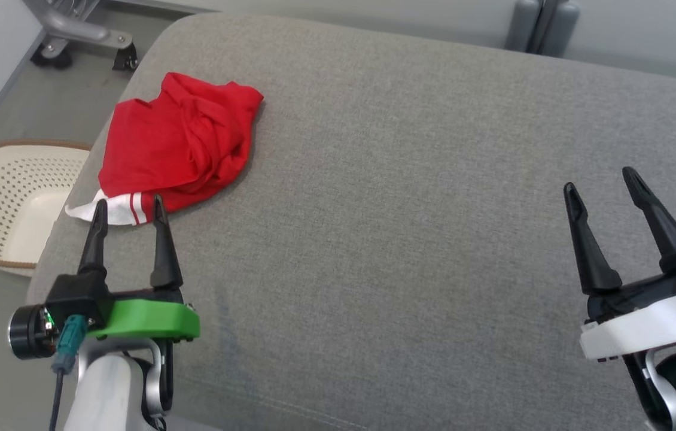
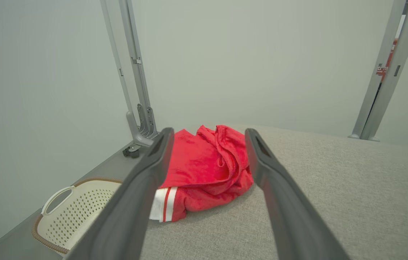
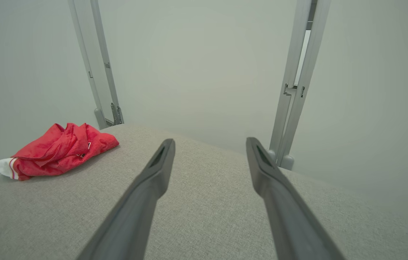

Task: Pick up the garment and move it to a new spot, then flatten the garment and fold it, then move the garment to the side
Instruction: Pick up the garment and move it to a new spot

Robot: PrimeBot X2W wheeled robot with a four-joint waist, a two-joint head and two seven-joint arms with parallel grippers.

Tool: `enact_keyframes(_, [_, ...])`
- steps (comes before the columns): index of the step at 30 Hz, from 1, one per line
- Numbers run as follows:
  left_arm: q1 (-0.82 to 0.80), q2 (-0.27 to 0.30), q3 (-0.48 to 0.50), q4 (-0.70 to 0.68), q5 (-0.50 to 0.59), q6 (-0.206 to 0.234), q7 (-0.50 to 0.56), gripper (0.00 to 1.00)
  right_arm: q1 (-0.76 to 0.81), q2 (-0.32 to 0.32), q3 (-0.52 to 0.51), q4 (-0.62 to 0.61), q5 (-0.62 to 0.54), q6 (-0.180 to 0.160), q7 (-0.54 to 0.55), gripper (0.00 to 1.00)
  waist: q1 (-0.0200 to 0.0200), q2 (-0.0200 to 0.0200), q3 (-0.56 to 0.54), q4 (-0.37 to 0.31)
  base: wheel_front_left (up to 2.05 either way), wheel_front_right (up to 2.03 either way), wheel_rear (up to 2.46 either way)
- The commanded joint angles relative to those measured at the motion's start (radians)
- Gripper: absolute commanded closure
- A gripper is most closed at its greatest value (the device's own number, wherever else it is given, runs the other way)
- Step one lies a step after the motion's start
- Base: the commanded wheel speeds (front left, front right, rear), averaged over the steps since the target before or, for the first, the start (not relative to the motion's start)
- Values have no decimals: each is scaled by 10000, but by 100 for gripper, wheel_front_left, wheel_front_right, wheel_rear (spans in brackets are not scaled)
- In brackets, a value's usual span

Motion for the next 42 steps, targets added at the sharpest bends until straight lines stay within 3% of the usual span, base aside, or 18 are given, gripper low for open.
enact_keyframes(1, [-366,-60,146,31,0,3,-28,0,-277,-195,-40,-196,-47,-15,129,0,1,-1,1118,560,0,0,0])
enact_keyframes(7, [-1604,-208,487,1063,-246,-285,-16,0,-907,-800,-96,-757,-16,-15,697,0,1,-1,2582,439,0,0,0])
enact_keyframes(14, [-3476,-187,854,3647,-448,-778,-15,0,-1404,-1147,-284,-1176,63,-15,1005,0,1,-1,3929,-59,0,0,0])
enact_keyframes(25, [-5433,182,1628,7604,-718,-1537,29,0,-1625,-1105,-477,-954,248,-15,969,0,1,-1,4404,-542,0,0,0])
enact_keyframes(26, [-5476,181,1614,7917,-732,-1589,37,56,-1656,-1091,-463,-920,257,-15,955,0,1,-1,4387,-559,0,0,0])
enact_keyframes(27, [-5528,187,1606,8226,-756,-1657,57,100,-1689,-1072,-442,-885,272,-15,918,0,1,-1,4355,-577,0,0,0])
enact_keyframes(32, [-5576,530,1858,8066,-628,-1508,29,100,-1743,-1011,-409,-693,177,-15,737,0,1,-1,4022,-624,0,0,0])
enact_keyframes(35, [-5196,720,2243,6998,-466,-1208,-12,100,-1747,-893,-387,-533,151,-15,532,0,1,-1,3643,-690,0,0,0])
enact_keyframes(42, [-3559,698,3057,4281,18,-965,-15,100,-1374,-444,-198,89,182,-15,-95,0,1,-1,2174,-911,0,0,0])
